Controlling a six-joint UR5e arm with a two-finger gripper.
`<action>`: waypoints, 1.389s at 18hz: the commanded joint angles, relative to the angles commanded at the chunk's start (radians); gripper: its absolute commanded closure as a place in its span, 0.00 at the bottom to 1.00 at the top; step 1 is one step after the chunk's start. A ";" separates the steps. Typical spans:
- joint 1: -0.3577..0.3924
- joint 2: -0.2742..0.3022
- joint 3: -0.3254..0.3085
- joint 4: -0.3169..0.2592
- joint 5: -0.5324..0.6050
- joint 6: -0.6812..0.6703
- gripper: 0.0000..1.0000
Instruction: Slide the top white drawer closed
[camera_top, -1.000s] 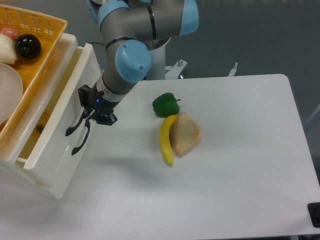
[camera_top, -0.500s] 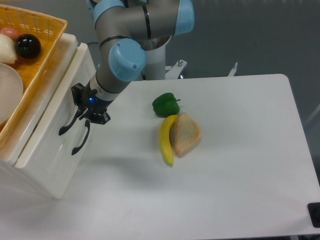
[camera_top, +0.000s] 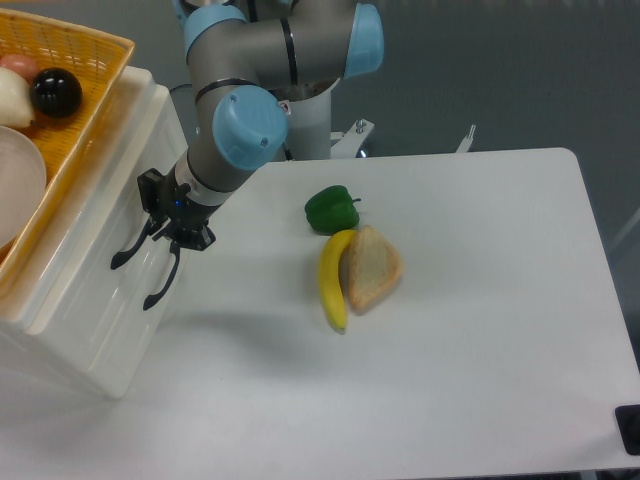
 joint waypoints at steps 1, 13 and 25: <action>-0.002 0.000 0.000 0.000 0.000 0.000 0.83; 0.002 0.005 -0.005 0.005 -0.014 0.000 0.82; 0.259 -0.002 0.049 0.018 0.014 0.113 0.82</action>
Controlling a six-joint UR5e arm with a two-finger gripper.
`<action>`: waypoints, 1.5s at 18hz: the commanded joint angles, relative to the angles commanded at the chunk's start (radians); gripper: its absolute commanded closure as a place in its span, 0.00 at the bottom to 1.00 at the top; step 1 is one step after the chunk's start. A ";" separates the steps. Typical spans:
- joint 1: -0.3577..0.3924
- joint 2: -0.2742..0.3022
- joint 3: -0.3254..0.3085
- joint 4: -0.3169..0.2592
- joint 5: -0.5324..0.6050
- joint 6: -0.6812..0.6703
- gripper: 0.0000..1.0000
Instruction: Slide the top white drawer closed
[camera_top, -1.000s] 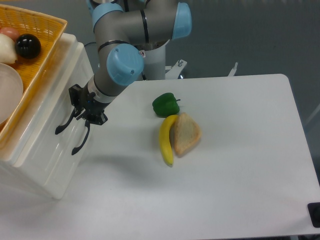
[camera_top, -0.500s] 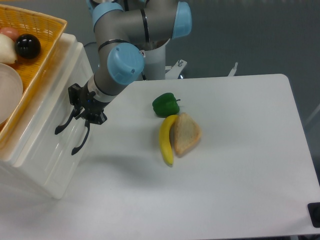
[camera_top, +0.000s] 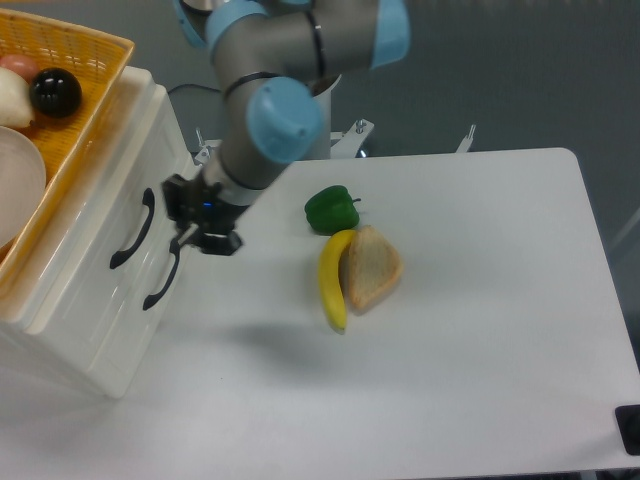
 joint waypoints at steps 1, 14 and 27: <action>0.043 -0.002 0.005 0.011 0.000 0.021 0.82; 0.350 -0.189 0.087 0.238 0.169 0.285 0.53; 0.385 -0.292 0.152 0.344 0.534 0.371 0.00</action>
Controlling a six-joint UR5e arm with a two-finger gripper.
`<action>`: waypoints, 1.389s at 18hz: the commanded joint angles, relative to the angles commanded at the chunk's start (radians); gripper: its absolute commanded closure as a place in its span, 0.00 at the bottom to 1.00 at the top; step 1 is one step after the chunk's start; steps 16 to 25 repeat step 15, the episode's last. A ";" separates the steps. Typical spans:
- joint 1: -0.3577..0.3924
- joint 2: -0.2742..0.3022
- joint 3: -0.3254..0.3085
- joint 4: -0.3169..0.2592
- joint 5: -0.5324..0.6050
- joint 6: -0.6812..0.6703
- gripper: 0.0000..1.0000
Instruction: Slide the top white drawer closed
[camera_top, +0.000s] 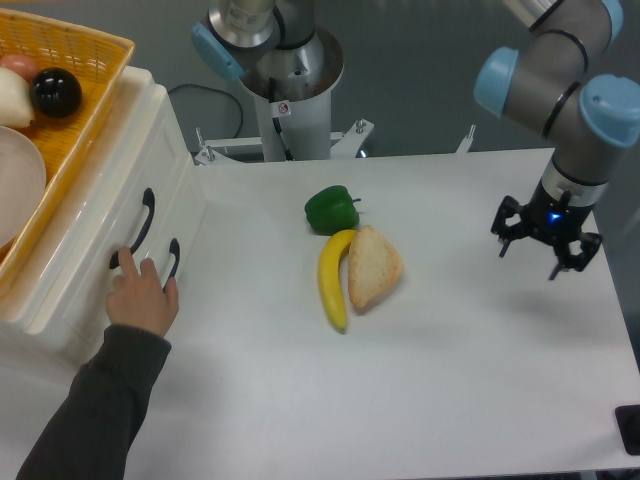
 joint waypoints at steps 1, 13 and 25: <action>0.002 0.000 0.000 -0.002 0.011 0.020 0.00; -0.037 0.018 -0.029 -0.008 0.107 0.057 0.00; -0.035 0.017 -0.025 -0.009 0.104 0.057 0.00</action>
